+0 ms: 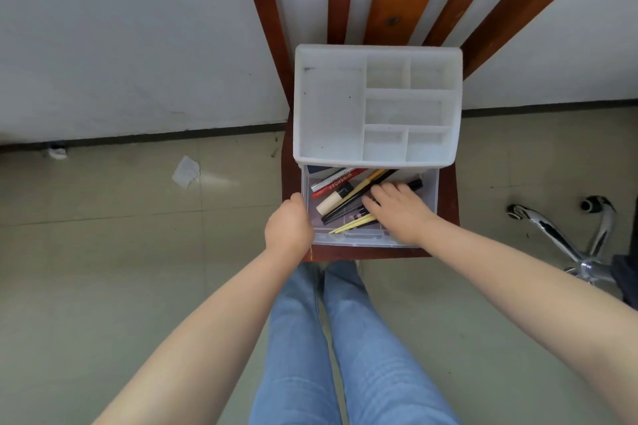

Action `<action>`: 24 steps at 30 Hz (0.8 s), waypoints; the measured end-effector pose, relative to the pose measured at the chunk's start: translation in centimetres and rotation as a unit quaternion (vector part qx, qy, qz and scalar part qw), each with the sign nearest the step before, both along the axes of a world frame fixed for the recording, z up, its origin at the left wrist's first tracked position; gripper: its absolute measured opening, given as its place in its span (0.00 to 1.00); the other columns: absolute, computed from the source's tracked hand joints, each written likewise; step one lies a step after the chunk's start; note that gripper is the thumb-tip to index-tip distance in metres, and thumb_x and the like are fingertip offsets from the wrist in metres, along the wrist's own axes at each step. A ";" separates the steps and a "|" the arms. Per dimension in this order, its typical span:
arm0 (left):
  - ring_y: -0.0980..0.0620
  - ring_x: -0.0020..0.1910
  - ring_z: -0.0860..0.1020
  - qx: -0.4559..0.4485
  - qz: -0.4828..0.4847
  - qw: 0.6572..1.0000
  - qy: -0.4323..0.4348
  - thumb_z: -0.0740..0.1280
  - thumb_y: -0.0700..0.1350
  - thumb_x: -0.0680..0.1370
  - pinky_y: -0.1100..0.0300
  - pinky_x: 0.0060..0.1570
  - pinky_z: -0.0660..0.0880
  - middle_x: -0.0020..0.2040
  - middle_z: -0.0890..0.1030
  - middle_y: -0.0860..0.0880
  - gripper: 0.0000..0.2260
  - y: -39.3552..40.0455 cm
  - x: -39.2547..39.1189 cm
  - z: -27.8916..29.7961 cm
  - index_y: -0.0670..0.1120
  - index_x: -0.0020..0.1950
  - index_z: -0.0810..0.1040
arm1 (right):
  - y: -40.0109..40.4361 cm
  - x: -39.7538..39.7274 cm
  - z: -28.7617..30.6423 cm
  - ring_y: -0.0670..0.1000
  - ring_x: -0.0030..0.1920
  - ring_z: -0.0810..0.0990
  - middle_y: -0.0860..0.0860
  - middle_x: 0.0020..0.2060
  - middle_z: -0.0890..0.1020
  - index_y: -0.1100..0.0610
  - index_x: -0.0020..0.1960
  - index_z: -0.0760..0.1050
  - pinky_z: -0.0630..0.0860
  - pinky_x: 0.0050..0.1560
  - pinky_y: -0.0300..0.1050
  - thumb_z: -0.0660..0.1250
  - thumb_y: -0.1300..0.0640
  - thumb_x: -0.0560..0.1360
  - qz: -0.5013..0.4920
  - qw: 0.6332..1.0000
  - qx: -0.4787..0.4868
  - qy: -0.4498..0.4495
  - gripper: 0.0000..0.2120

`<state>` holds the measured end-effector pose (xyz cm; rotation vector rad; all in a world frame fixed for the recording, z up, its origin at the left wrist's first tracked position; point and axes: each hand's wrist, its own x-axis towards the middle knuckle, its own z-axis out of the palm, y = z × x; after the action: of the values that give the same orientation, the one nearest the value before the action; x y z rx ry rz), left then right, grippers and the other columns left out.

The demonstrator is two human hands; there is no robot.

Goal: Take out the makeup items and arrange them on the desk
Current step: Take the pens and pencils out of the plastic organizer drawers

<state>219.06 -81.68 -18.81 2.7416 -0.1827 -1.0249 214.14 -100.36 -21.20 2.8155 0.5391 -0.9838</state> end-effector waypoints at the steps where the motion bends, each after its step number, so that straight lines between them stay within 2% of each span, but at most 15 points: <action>1: 0.37 0.51 0.75 0.000 -0.002 1.000 0.006 0.58 0.36 0.76 0.53 0.40 0.66 0.53 0.76 0.37 0.07 0.0 -0.2 0.1 0.37 0.54 0.68 | 0.1 -0.2 -0.1 0.59 0.63 0.65 0.59 0.64 0.66 0.61 0.70 0.56 0.64 0.58 0.51 0.58 0.64 0.74 0.004 1.000 0.009 0.001 0.26; 5: 0.37 0.51 0.75 0.001 -0.003 1.000 0.015 0.58 0.36 0.76 0.53 0.39 0.65 0.53 0.76 0.37 0.07 -0.1 -0.2 0.2 0.37 0.53 0.68 | 1.3 -0.2 -0.5 0.59 0.60 0.69 0.60 0.60 0.69 0.62 0.65 0.61 0.67 0.55 0.52 0.58 0.68 0.73 0.001 1.000 0.004 0.023 0.21; 10: 0.37 0.50 0.75 -0.001 -0.001 1.000 0.024 0.58 0.36 0.76 0.54 0.38 0.65 0.53 0.76 0.37 0.07 0.0 0.0 0.3 0.37 0.53 0.68 | 1.8 -0.1 -1.0 0.59 0.59 0.70 0.60 0.59 0.71 0.62 0.61 0.66 0.69 0.53 0.51 0.57 0.69 0.73 -0.060 0.998 0.004 0.028 0.17; 14: 0.37 0.51 0.75 0.007 -0.005 1.000 0.025 0.58 0.36 0.76 0.54 0.39 0.66 0.53 0.76 0.37 0.07 0.0 0.1 0.5 0.37 0.53 0.68 | 1.7 0.0 -0.6 0.59 0.59 0.69 0.60 0.59 0.70 0.62 0.60 0.69 0.69 0.51 0.50 0.56 0.68 0.74 -0.085 0.996 0.004 0.018 0.15; 16: 0.37 0.52 0.75 0.010 -0.002 0.999 0.033 0.58 0.37 0.76 0.53 0.40 0.67 0.54 0.76 0.37 0.07 -0.1 0.2 0.6 0.37 0.54 0.68 | 1.6 0.0 -0.2 0.58 0.57 0.71 0.59 0.57 0.73 0.62 0.59 0.69 0.68 0.51 0.49 0.57 0.66 0.74 -0.094 0.995 0.009 0.015 0.14; 18: 0.37 0.53 0.75 0.005 0.010 0.999 0.033 0.58 0.37 0.76 0.52 0.42 0.69 0.55 0.75 0.37 0.09 -0.3 0.0 0.8 0.37 0.56 0.67 | 1.6 -0.2 0.3 0.58 0.53 0.75 0.58 0.54 0.76 0.61 0.57 0.69 0.66 0.47 0.47 0.58 0.64 0.74 -0.108 0.994 0.022 0.012 0.12; 21: 0.39 0.57 0.71 -0.023 -0.002 0.999 -0.037 0.58 0.37 0.76 0.50 0.50 0.70 0.58 0.71 0.39 0.16 0.0 -0.5 1.2 0.39 0.64 0.66 | 1.5 -1.2 1.5 0.58 0.49 0.77 0.57 0.52 0.76 0.59 0.57 0.69 0.64 0.38 0.46 0.59 0.63 0.74 -0.148 0.988 0.051 0.015 0.12; 24: 0.41 0.58 0.69 -0.045 -0.086 0.991 -0.093 0.58 0.37 0.76 0.52 0.52 0.68 0.59 0.71 0.40 0.18 0.0 -1.0 1.1 0.39 0.66 0.66 | 0.9 -3.0 2.9 0.57 0.50 0.75 0.56 0.51 0.75 0.60 0.55 0.70 0.63 0.36 0.46 0.58 0.64 0.73 -0.204 0.976 0.071 0.000 0.11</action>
<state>218.08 -81.68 -17.67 2.7745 -0.4888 -0.7759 211.17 -99.42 -18.35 3.1279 0.0235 -1.0423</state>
